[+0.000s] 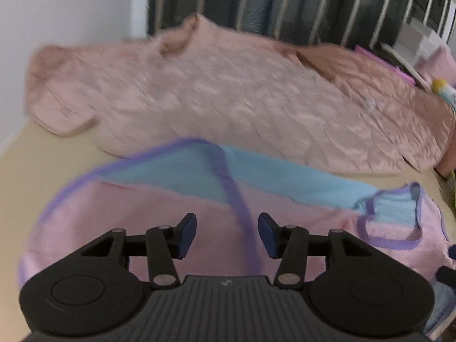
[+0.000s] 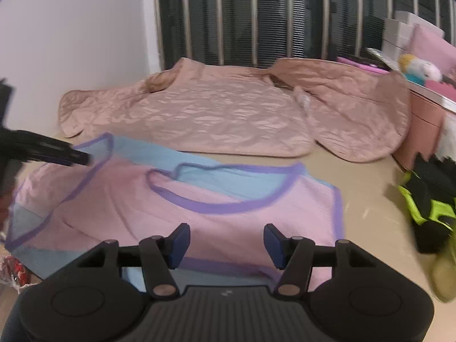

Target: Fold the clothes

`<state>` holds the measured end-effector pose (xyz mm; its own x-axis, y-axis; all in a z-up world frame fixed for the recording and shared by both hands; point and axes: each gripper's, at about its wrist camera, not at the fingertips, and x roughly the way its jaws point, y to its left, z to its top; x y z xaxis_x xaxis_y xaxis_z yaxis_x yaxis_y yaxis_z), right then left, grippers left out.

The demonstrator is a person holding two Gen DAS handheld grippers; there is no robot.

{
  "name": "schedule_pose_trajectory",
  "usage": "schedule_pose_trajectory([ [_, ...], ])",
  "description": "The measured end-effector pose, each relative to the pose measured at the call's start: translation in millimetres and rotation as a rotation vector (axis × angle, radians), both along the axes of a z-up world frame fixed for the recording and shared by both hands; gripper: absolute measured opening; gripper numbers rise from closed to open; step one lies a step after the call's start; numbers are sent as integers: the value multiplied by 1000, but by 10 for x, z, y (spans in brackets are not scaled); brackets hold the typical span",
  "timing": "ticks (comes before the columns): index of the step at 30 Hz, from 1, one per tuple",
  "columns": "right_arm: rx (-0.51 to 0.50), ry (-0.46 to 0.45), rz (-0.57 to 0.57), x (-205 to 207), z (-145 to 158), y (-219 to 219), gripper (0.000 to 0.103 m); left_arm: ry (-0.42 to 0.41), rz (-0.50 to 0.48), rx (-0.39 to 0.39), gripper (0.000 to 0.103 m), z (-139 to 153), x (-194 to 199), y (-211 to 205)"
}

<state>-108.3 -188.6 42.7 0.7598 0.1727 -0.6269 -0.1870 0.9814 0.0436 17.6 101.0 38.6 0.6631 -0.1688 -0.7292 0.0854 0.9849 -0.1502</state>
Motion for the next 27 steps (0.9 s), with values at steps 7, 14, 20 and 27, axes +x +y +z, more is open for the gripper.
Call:
schedule_pose_trajectory([
  [7,-16,-12,39,-97,-57,176,56,-43,-11,-7,2,-91,-39,-73],
  [14,-90,-40,31,-377,-101,132,56,-105,58,14,37,40,-163,75],
  [20,22,-6,122,-509,-26,90,43,-79,11,34,50,128,-723,135],
  [27,71,22,272,-429,-121,512,18,-7,-29,30,54,15,-1210,85],
])
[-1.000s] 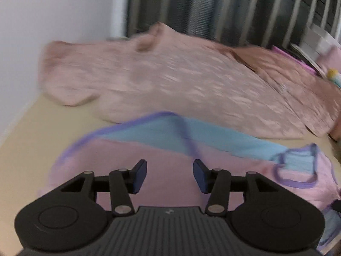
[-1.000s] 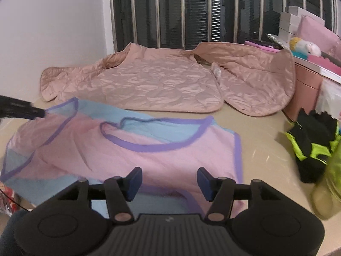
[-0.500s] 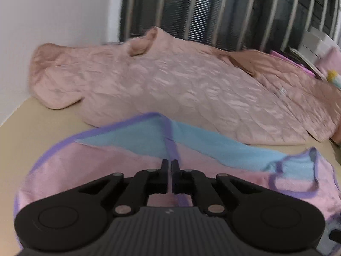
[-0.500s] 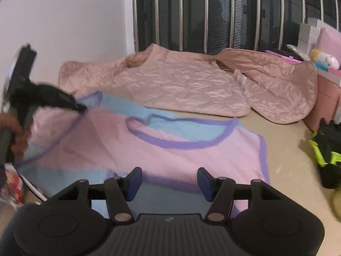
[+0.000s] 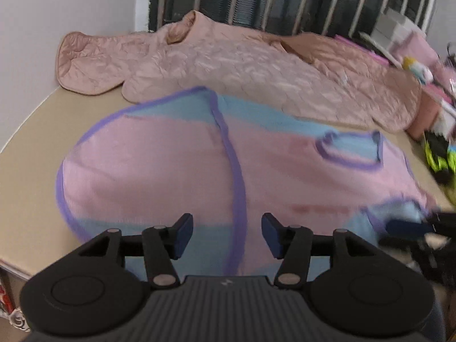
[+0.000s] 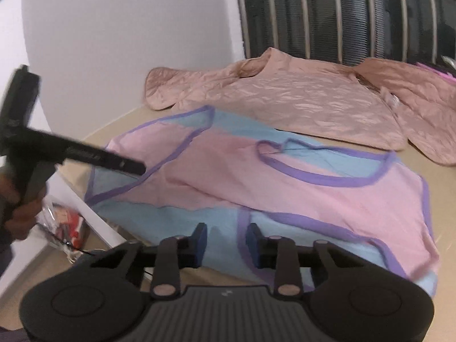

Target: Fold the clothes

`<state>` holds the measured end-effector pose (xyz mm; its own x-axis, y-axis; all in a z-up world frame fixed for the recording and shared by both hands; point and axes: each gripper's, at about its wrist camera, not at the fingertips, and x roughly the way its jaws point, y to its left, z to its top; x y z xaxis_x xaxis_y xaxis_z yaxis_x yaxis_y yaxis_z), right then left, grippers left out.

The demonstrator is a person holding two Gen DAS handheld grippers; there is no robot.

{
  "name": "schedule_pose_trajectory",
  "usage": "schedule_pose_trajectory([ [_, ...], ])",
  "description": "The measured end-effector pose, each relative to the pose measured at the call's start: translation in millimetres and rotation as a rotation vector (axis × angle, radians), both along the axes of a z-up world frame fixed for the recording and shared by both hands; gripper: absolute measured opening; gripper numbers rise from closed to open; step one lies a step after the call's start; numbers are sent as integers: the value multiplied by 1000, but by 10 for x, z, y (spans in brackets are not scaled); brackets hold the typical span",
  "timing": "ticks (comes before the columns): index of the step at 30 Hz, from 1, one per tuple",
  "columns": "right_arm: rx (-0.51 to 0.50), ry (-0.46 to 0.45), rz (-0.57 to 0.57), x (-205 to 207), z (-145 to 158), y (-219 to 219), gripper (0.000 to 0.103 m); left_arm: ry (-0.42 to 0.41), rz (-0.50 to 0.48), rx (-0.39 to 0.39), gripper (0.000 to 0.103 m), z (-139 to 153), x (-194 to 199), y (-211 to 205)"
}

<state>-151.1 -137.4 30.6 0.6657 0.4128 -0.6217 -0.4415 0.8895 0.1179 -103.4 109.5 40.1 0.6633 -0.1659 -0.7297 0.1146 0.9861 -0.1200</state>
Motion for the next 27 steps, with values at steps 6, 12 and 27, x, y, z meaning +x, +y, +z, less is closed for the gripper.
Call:
schedule_pose_trajectory([
  [6,-20,-46,8,-122,-11,76,0,-4,-17,34,55,-35,-79,-88],
  [12,24,-38,-4,-168,18,-36,33,-5,-13,40,55,-36,-79,-75],
  [27,16,-148,144,-624,88,-30,5,-2,8,34,56,-36,-34,-50],
])
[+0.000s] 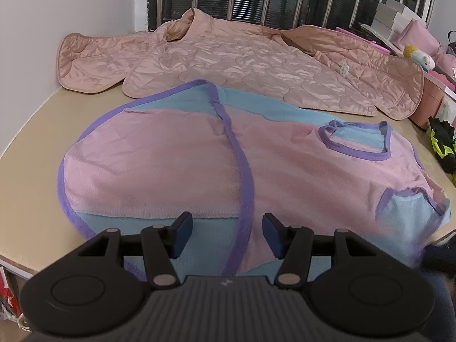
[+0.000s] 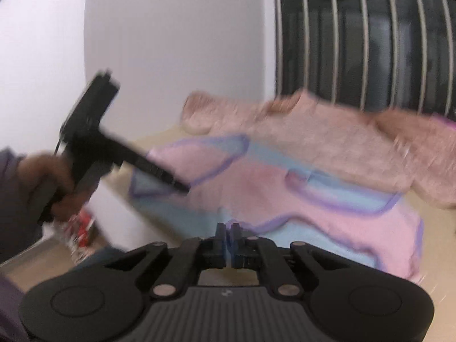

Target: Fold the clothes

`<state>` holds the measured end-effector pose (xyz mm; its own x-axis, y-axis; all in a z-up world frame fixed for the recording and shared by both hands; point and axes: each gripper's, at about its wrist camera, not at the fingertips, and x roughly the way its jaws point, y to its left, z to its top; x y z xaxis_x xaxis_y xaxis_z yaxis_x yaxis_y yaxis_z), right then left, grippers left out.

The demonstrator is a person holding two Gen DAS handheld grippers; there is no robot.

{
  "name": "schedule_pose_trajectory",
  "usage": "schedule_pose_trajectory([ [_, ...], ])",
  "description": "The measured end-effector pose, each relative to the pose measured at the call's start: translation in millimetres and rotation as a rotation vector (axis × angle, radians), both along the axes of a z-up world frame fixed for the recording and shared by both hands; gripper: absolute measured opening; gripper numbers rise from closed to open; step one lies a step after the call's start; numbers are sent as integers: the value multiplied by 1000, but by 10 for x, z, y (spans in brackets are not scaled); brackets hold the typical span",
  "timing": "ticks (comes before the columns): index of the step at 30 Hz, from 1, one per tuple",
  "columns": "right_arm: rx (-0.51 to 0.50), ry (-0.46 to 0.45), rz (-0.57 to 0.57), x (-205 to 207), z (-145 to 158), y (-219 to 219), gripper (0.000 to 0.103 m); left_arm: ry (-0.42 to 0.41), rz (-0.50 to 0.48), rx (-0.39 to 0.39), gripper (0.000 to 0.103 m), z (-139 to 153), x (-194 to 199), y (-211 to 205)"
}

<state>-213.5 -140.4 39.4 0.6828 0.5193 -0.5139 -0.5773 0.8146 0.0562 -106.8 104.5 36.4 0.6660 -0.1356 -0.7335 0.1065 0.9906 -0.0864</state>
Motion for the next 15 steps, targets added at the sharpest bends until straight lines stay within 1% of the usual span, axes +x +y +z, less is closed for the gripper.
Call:
schedule_pose_trajectory([
  [1,4,28,2,28,-32,-10,9,2,1,2,56,3,-4,0],
  [2,9,47,-2,53,-52,-23,21,3,2,3,56,7,-11,1],
  [3,19,31,-31,70,-22,-53,37,2,0,4,56,12,-31,5],
  [5,40,-7,-84,97,52,-135,46,-1,-4,10,56,16,-66,11],
  [7,27,-26,-175,159,97,-265,46,-4,-7,30,57,3,-91,12],
  [8,-9,-25,-240,202,81,-340,46,-4,-3,44,57,-7,-97,12],
  [9,-44,-20,-302,240,60,-419,45,-7,-2,53,57,-10,-103,6],
  [11,-95,17,-398,284,-18,-603,45,-10,-5,60,58,-16,-112,4],
  [13,-142,56,-486,322,-94,-781,38,-12,-11,70,59,-22,-111,-7],
  [14,-140,81,-494,317,-124,-837,26,-13,-15,78,60,-25,-109,-13],
  [15,-143,102,-503,310,-154,-887,18,-13,-16,89,60,-26,-104,-14],
])
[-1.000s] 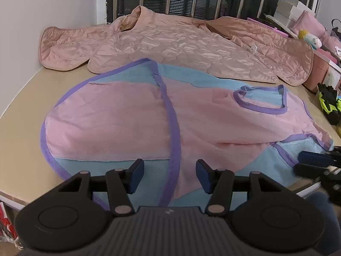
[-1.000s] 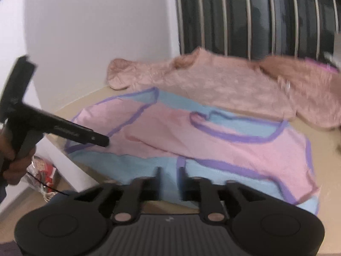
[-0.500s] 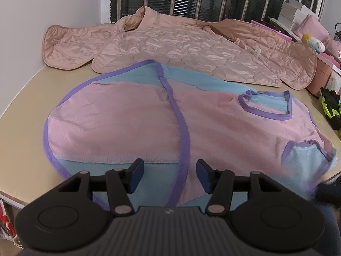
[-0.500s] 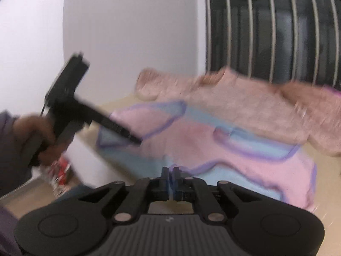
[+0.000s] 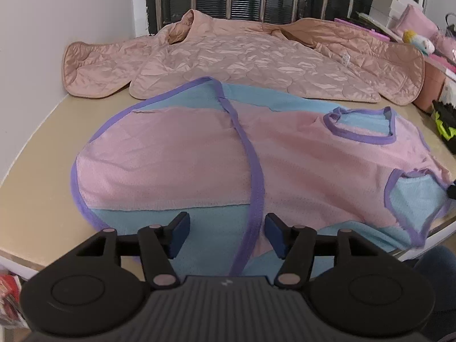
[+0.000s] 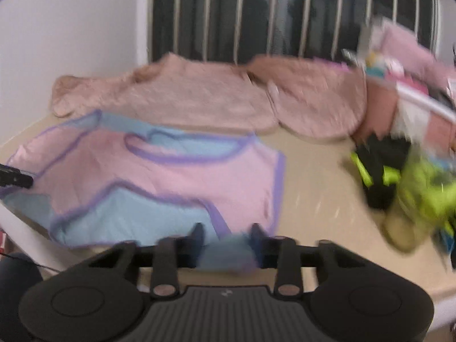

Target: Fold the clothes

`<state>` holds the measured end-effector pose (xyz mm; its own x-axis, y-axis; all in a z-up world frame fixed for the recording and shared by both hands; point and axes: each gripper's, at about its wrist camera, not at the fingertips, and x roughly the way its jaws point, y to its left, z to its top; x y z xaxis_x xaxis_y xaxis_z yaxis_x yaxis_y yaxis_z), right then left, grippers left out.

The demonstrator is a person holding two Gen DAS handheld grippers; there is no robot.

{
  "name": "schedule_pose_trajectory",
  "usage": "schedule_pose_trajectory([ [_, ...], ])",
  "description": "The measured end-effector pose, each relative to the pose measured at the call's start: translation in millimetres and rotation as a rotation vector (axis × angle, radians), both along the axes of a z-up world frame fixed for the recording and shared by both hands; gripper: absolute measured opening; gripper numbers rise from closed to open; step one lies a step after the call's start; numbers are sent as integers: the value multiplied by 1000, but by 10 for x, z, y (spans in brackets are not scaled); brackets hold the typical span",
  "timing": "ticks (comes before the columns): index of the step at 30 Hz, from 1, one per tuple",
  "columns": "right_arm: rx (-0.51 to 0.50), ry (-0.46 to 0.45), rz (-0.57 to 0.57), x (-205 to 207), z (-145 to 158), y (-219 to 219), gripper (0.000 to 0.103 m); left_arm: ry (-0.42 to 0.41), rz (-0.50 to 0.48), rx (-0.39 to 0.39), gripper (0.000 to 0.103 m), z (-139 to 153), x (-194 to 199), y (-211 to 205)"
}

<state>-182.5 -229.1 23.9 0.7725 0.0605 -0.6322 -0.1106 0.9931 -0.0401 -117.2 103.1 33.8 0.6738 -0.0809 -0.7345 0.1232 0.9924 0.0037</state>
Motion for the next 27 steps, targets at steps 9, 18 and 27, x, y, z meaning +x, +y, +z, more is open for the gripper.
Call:
schedule_pose_trajectory([
  [9,-23,-75,-28,-144,104,61,50,8,13,0,62,14,22,13],
  [18,-133,8,31,150,16,281,23,9,-3,13,62,7,29,-32],
  [27,205,-29,-23,211,240,-3,0,9,3,8,63,1,45,-14],
])
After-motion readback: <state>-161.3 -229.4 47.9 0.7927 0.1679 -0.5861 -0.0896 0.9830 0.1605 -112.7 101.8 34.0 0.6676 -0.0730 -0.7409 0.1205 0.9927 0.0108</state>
